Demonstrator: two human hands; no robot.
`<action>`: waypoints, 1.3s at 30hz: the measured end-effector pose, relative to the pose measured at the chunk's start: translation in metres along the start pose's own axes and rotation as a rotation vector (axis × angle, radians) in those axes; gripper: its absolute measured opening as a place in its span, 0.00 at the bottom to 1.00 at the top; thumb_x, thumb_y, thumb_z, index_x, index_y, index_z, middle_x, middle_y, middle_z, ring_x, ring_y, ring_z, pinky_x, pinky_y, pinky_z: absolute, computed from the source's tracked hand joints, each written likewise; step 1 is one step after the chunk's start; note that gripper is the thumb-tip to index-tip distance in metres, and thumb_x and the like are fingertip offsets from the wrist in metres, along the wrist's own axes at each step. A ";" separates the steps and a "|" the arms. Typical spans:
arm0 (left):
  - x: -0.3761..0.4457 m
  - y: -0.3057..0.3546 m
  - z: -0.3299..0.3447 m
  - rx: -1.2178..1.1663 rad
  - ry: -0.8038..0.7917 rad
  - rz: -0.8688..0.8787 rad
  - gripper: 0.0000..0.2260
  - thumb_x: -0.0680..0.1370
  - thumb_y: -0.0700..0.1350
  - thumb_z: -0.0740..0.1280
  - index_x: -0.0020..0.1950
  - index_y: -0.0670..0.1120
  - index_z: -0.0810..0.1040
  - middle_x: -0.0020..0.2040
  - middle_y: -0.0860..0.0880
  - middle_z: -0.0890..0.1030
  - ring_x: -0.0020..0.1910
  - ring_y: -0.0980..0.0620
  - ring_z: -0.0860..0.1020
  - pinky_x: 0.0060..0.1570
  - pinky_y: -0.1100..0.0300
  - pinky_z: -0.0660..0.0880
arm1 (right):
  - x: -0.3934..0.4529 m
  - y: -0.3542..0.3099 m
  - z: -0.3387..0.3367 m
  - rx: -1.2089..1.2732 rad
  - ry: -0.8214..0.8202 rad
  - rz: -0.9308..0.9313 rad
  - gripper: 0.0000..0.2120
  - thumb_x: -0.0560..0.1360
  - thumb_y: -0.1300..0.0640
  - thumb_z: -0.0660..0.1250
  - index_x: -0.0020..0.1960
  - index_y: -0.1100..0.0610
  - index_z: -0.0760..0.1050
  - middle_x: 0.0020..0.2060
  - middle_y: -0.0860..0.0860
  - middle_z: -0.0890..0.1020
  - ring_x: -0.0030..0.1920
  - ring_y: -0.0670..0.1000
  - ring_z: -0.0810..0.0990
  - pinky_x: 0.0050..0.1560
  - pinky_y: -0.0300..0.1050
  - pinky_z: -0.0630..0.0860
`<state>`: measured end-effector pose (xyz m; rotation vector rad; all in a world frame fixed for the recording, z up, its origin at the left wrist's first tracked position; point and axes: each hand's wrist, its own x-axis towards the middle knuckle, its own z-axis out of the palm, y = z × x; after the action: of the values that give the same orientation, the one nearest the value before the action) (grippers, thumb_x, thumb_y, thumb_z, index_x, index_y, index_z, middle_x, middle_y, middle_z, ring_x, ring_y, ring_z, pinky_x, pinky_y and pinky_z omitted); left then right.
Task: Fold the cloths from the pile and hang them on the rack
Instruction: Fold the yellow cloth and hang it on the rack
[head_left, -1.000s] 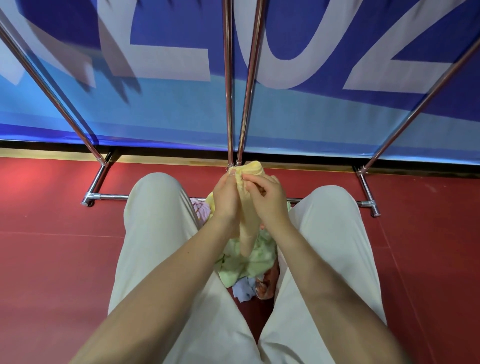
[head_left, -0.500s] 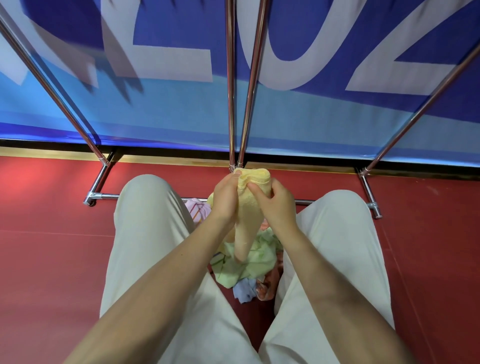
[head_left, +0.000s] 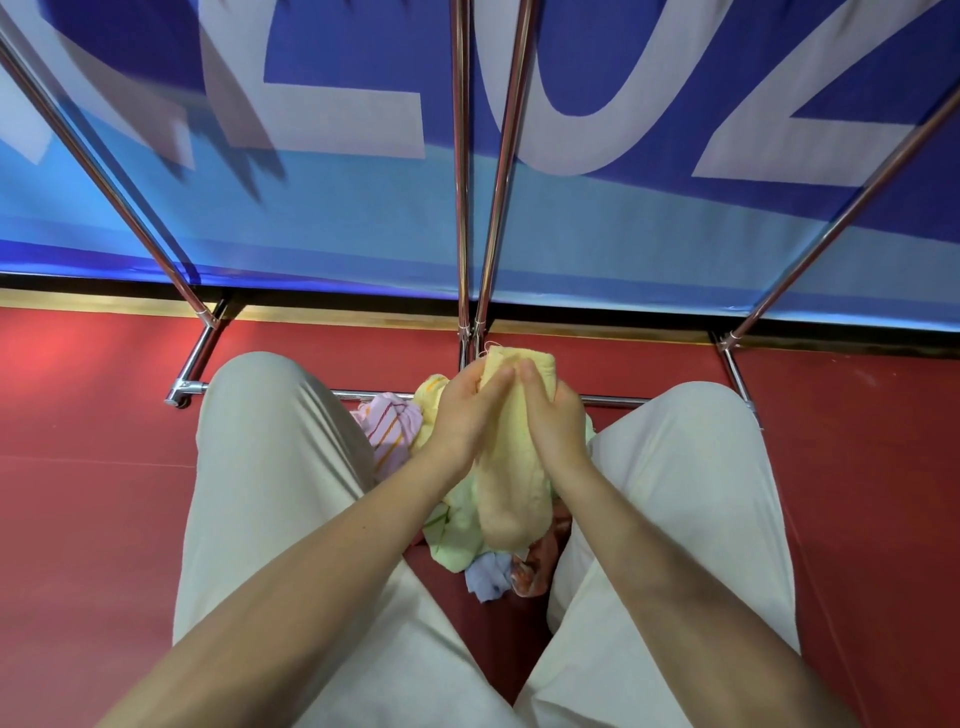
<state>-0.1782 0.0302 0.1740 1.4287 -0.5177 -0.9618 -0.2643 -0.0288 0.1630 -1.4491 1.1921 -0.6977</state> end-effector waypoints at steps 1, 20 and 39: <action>-0.001 0.001 -0.001 -0.005 0.026 0.012 0.09 0.81 0.44 0.64 0.57 0.42 0.80 0.50 0.44 0.83 0.50 0.48 0.81 0.53 0.52 0.77 | -0.001 -0.001 0.002 0.018 -0.011 0.010 0.17 0.80 0.43 0.59 0.41 0.54 0.76 0.30 0.47 0.76 0.32 0.45 0.75 0.34 0.39 0.70; -0.006 0.036 -0.060 -0.203 0.189 0.086 0.08 0.82 0.43 0.61 0.53 0.43 0.79 0.44 0.49 0.82 0.44 0.54 0.81 0.47 0.57 0.77 | -0.017 0.033 0.050 -0.075 -0.510 0.087 0.10 0.72 0.54 0.73 0.52 0.53 0.77 0.44 0.46 0.83 0.46 0.45 0.82 0.47 0.41 0.78; 0.014 0.047 -0.129 -0.415 0.580 0.032 0.07 0.81 0.46 0.63 0.44 0.48 0.76 0.43 0.49 0.78 0.43 0.52 0.77 0.46 0.56 0.74 | -0.016 0.028 0.040 -0.128 -0.510 0.059 0.08 0.75 0.65 0.61 0.49 0.54 0.72 0.38 0.48 0.75 0.37 0.46 0.73 0.38 0.40 0.69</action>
<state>-0.0558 0.0883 0.1997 1.2354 0.0879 -0.5442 -0.2421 0.0030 0.1299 -1.5692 0.8847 -0.1891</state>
